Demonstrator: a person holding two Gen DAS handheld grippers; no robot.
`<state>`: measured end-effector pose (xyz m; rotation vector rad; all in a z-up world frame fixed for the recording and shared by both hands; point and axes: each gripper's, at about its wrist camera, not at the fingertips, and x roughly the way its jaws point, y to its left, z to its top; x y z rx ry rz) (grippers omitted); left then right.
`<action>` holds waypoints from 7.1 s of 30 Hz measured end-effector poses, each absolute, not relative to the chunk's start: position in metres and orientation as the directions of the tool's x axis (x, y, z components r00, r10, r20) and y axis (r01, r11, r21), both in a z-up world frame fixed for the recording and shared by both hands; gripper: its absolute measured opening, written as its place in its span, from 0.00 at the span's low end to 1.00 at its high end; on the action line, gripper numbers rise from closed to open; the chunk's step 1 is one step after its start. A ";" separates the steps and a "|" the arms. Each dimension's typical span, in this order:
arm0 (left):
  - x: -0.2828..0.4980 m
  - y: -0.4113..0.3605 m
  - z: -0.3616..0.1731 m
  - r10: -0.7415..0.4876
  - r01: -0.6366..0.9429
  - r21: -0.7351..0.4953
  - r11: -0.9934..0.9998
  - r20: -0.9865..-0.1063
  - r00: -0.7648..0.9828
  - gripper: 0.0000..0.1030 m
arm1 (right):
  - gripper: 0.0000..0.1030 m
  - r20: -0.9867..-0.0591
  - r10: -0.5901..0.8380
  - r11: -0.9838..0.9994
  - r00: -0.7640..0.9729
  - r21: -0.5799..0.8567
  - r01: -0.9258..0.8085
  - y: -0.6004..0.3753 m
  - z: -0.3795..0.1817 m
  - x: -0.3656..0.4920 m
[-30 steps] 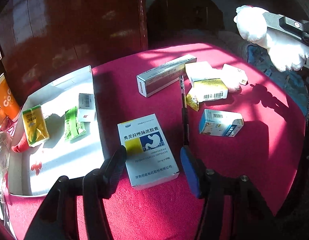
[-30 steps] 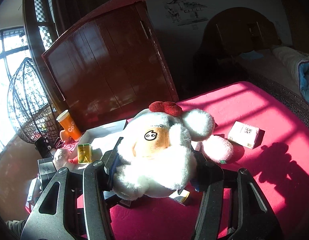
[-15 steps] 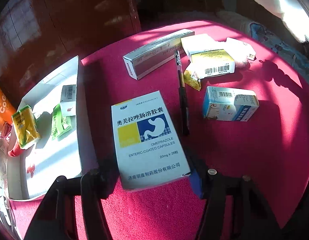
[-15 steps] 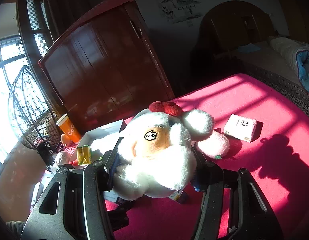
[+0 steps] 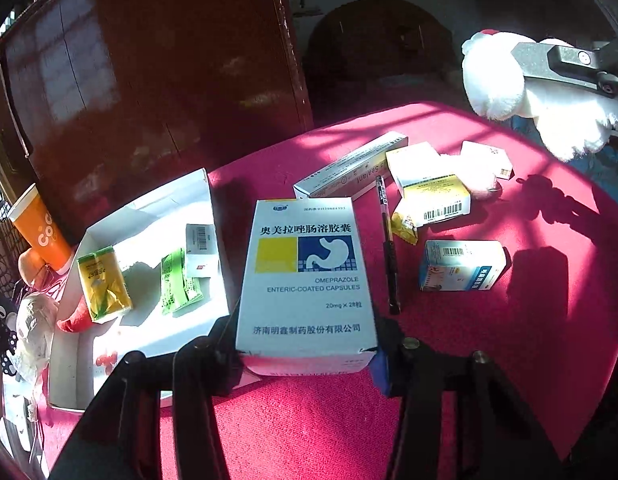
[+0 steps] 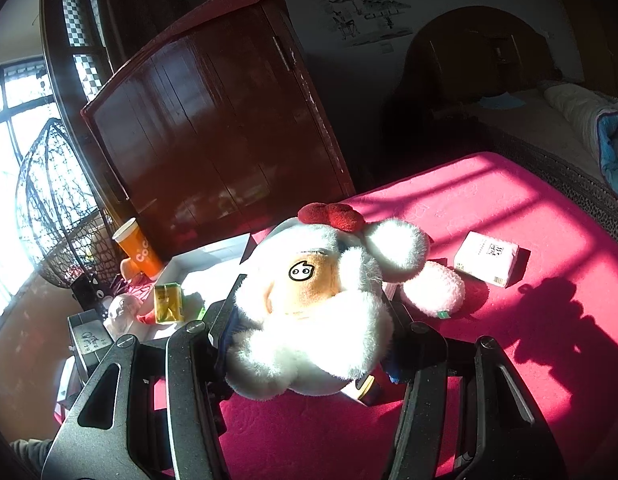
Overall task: Organize objects
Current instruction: 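Carry the white plush and blue omeprazole box over the white tray, then open both tools to drop the plush and blue box into the tray, then move both tools back to the remaining boxes on the table, then grasp the small white-yellow box with the right tool while the left tool grasps the Merck box, then carry the Merck box and small white-yellow box over the white tray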
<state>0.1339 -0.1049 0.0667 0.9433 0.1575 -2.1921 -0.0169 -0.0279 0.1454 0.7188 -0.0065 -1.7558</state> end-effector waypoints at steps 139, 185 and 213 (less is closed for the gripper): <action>-0.049 -0.161 0.016 -0.154 0.561 -0.138 -0.816 -0.884 -0.442 0.54 | 0.24 -0.669 -0.742 -0.330 -0.035 0.320 0.888 -0.015 0.019 -0.074; 0.126 -0.133 0.130 -0.452 0.627 -0.143 -0.766 -0.573 -0.684 0.54 | 0.24 -0.523 -0.817 -0.398 -0.243 0.206 0.894 -0.010 0.116 -0.019; 0.187 -0.177 0.120 -0.486 0.688 -0.247 -0.682 -0.550 -0.679 0.54 | 0.24 -0.549 -0.806 -0.358 -0.222 0.154 0.921 -0.044 0.123 0.016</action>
